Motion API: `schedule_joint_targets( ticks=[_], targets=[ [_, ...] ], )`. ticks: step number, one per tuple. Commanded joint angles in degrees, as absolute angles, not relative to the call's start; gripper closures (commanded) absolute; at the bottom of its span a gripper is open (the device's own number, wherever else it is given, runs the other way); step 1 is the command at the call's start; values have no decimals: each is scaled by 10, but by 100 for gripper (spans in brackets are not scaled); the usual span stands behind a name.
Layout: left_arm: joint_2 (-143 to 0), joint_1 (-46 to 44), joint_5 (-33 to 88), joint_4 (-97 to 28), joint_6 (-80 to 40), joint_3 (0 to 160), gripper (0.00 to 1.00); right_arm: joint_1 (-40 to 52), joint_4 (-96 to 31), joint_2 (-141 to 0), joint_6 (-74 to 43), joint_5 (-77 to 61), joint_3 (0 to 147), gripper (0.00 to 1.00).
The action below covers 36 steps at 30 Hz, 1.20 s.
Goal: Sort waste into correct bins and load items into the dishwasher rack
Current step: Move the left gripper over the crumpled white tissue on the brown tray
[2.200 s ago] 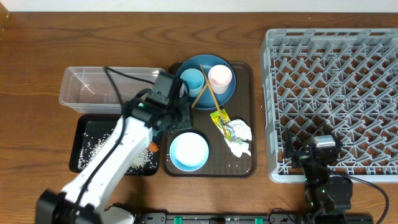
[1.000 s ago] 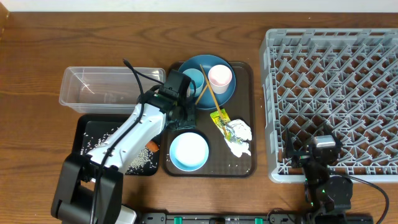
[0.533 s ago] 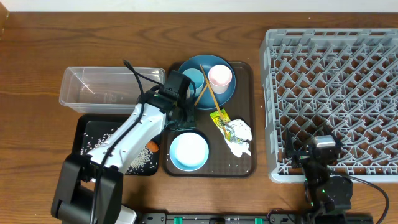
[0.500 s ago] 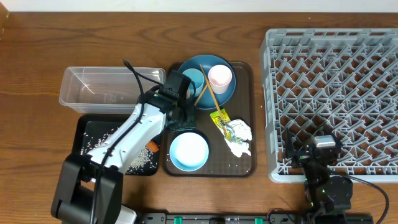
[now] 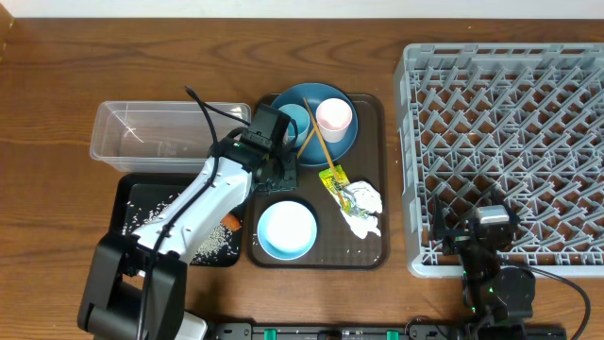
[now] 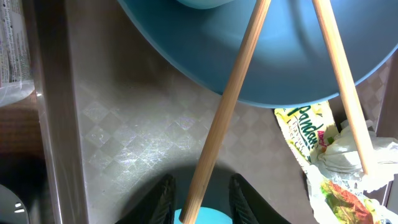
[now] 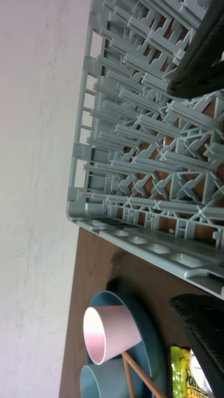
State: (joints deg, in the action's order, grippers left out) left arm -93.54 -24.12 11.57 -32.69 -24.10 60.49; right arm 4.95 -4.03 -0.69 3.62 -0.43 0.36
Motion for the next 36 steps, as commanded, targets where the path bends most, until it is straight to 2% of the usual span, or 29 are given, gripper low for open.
schedule_joint_targets(
  ticks=[1, 10, 13, 20, 24, 26, 28, 36],
  targets=[
    [-941, -243, 104, -329, -236, 608, 69, 53, -43, -4, 44, -4, 3, 1],
    [-916, -245, 104, -348, -236, 608, 58, 53, -43, -4, 44, -4, 3, 1],
    [-881, -247, 104, -368, -242, 608, 53, 53, -43, -4, 44, -4, 3, 1],
    [-762, -299, 104, -394, -258, 608, 49, 53, -43, -4, 44, -4, 3, 1],
    [-716, -368, 104, -391, -311, 608, 50, 53, -43, -4, 44, -4, 3, 1],
    [-714, -412, 104, -368, -325, 608, 59, 53, -43, -4, 44, -4, 3, 1],
    [-724, -456, 93, -332, -337, 607, 64, 53, -43, -4, 44, -4, 3, 1],
    [-818, -559, 2, -215, -338, 606, 65, 53, -43, -4, 44, -4, 3, 1]
  ],
)
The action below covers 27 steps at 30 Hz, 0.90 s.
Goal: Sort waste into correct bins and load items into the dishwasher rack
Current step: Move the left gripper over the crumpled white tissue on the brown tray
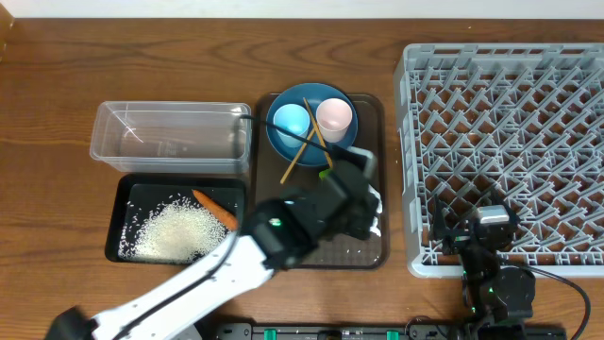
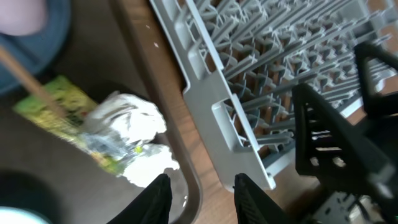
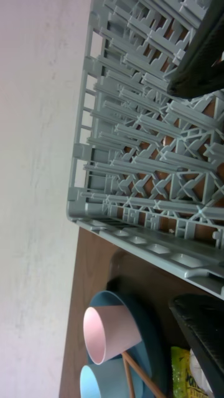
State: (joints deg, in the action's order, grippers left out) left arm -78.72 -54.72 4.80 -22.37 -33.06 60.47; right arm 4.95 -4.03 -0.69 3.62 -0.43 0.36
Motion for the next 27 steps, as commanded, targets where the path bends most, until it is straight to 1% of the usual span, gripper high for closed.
schedule_joint_targets(
  ticks=[1, 8, 11, 21, 26, 27],
  targets=[
    [-834, -562, 2, -210, -347, 606, 65, 53, -43, -4, 44, -4, 3, 1],
    [-941, -564, 2, -209, -350, 606, 65, 53, -43, -4, 44, -4, 3, 1],
    [-963, -564, 2, -223, -350, 606, 65, 53, -43, -4, 44, -4, 3, 1],
    [-966, -564, 1, -336, -350, 606, 66, 53, -43, -4, 44, -4, 3, 1],
    [-961, -564, 19, -342, -351, 608, 66, 53, -43, -4, 44, -4, 3, 1],
    [-958, -564, 35, -338, -351, 610, 71, 53, -43, -4, 44, -4, 3, 1]
  ],
)
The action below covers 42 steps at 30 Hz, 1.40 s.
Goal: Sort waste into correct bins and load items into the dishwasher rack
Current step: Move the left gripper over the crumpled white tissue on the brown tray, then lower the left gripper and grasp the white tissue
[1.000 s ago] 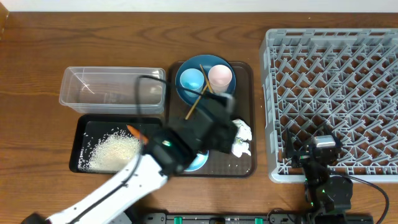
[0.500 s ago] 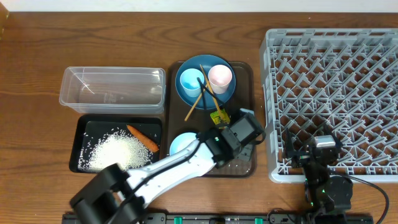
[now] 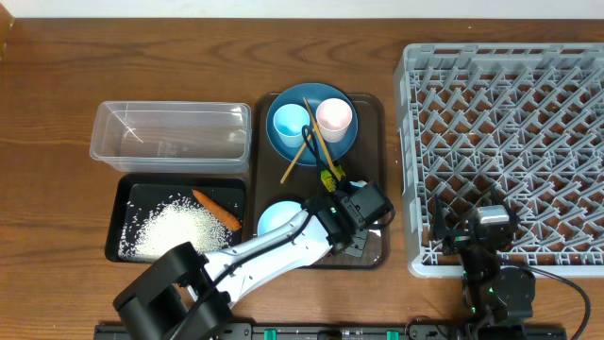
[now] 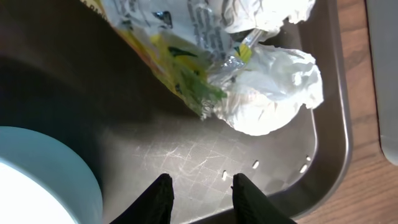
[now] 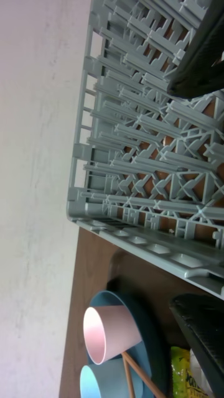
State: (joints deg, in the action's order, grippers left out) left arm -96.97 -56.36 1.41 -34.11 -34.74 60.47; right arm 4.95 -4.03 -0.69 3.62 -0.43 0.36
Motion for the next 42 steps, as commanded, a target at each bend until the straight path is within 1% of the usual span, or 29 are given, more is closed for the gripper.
schedule_joint_targets(
  ticks=[1, 2, 4, 5, 7, 10, 14, 19, 26, 33, 42],
  targets=[
    [-954, -564, 53, -331, -351, 611, 74, 53, -43, -4, 44, -4, 3, 1],
    [-949, -564, 78, -317, -351, 611, 79, 53, -43, -4, 44, -4, 3, 1],
    [-945, -565, 133, -281, -353, 611, 85, 53, -43, -4, 44, -4, 3, 1],
    [-945, -567, 152, -260, -353, 611, 85, 53, -43, -4, 44, -4, 3, 1],
    [-945, -572, 154, -232, -353, 611, 86, 53, -43, -4, 44, -4, 3, 1],
    [-945, -576, 74, -206, -353, 611, 86, 53, -43, -4, 44, -4, 3, 1],
    [-952, -576, -35, -202, -353, 604, 86, 53, -43, -4, 44, -4, 3, 1],
    [-981, -576, -103, -200, -343, 601, 85, 53, -43, -4, 44, -4, 3, 1],
    [-1004, -576, -114, -223, -337, 601, 86, 53, -43, -4, 44, -4, 3, 1],
    [-1027, -576, -166, -276, -334, 601, 86, 53, -43, -4, 44, -4, 3, 1],
    [-992, -576, -166, -327, -316, 603, 85, 53, -43, -4, 44, -4, 3, 1]
  ],
)
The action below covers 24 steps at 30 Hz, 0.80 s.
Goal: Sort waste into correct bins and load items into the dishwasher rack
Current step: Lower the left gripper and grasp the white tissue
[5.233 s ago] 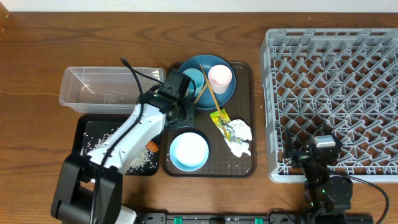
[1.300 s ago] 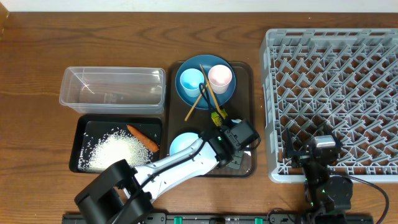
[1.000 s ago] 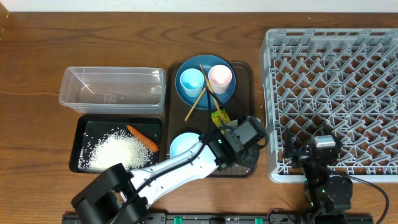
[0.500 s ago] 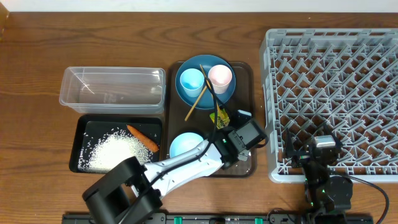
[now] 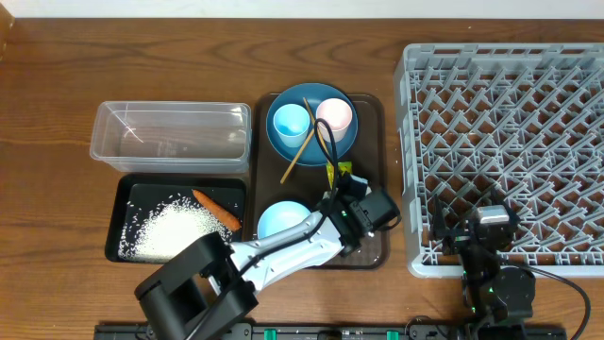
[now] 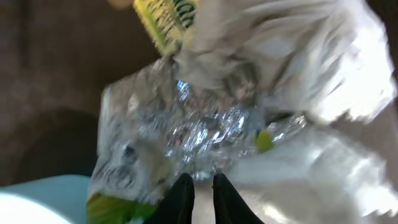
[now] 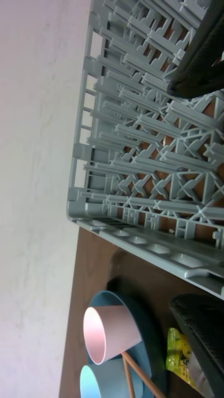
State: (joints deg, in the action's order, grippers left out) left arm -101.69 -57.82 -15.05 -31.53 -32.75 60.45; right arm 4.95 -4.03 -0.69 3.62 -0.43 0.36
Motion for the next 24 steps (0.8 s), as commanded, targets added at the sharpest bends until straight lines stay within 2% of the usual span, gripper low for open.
schedule_joint_targets(
  ticks=[1, 9, 12, 16, 24],
  targets=[
    [-981, -576, -162, -336, -316, 603, 85, 53, -43, -4, 44, -4, 3, 1],
    [-868, -576, -64, -339, -349, 603, 84, 53, -43, -4, 44, -4, 3, 1],
    [-853, -580, -56, -334, -396, 603, 65, 53, -43, -4, 44, -4, 3, 1],
    [-870, -596, -55, -316, -424, 602, 62, 53, -43, -4, 44, -4, 3, 1],
    [-946, -645, -54, -242, -423, 602, 47, 53, -43, -4, 44, -4, 3, 1]
  ],
)
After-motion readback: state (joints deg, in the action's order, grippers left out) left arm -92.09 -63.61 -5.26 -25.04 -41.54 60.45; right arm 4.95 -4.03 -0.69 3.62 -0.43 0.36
